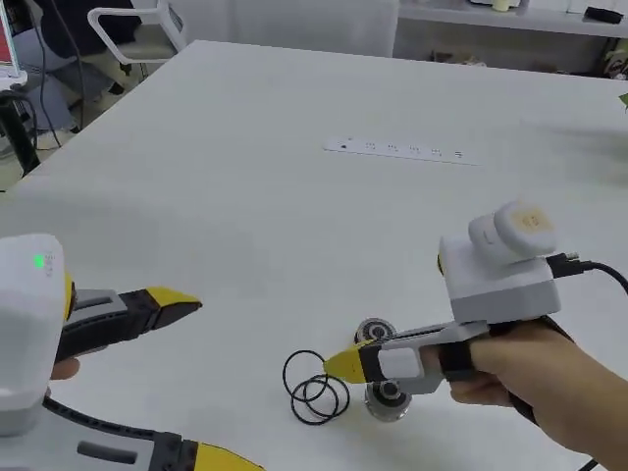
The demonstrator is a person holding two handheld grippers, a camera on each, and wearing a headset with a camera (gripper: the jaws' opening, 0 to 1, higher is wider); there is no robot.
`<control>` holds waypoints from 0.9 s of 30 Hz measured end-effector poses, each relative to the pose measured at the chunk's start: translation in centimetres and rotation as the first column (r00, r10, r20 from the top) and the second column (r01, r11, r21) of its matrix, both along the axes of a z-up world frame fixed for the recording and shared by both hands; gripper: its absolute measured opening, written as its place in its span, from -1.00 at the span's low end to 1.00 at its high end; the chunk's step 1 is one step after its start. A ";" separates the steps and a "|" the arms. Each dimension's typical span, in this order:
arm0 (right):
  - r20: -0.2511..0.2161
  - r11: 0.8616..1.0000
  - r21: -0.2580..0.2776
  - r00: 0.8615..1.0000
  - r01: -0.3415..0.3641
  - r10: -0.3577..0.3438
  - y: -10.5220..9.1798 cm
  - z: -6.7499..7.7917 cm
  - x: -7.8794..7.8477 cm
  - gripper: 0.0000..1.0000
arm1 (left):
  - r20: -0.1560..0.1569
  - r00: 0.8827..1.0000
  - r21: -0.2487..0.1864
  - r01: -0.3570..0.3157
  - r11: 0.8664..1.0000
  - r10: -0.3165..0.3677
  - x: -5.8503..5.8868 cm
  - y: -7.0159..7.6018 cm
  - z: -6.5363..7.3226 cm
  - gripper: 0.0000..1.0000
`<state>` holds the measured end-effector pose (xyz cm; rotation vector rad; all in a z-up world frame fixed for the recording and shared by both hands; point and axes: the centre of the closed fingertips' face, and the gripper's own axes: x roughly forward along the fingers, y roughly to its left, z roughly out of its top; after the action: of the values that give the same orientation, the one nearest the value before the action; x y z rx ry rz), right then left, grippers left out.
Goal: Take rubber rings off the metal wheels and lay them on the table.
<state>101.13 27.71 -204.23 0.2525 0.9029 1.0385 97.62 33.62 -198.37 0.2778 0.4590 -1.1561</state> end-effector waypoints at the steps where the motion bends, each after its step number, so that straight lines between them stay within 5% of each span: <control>1: -0.007 1.000 0.002 1.000 0.002 -0.002 0.0 -0.1 0.1 -1.00 | 0.000 1.000 0.004 0.001 1.000 -0.001 0.0 0.0 -0.1 0.68; 9: -0.004 0.998 -0.055 1.000 0.003 -0.003 -0.2 -1.3 0.2 -1.00 | -0.002 1.000 0.028 0.025 0.999 -0.025 -0.3 -0.1 -0.5 0.64; 27: 0.034 0.995 -0.096 0.999 0.026 -0.023 -0.5 -2.3 0.9 -0.99 | 0.019 1.000 0.022 -0.010 1.000 0.010 0.5 0.4 -0.4 0.56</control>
<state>102.07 27.17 -206.56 0.1653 0.9153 0.9708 98.12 34.07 -198.78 0.3049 0.4560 -1.1385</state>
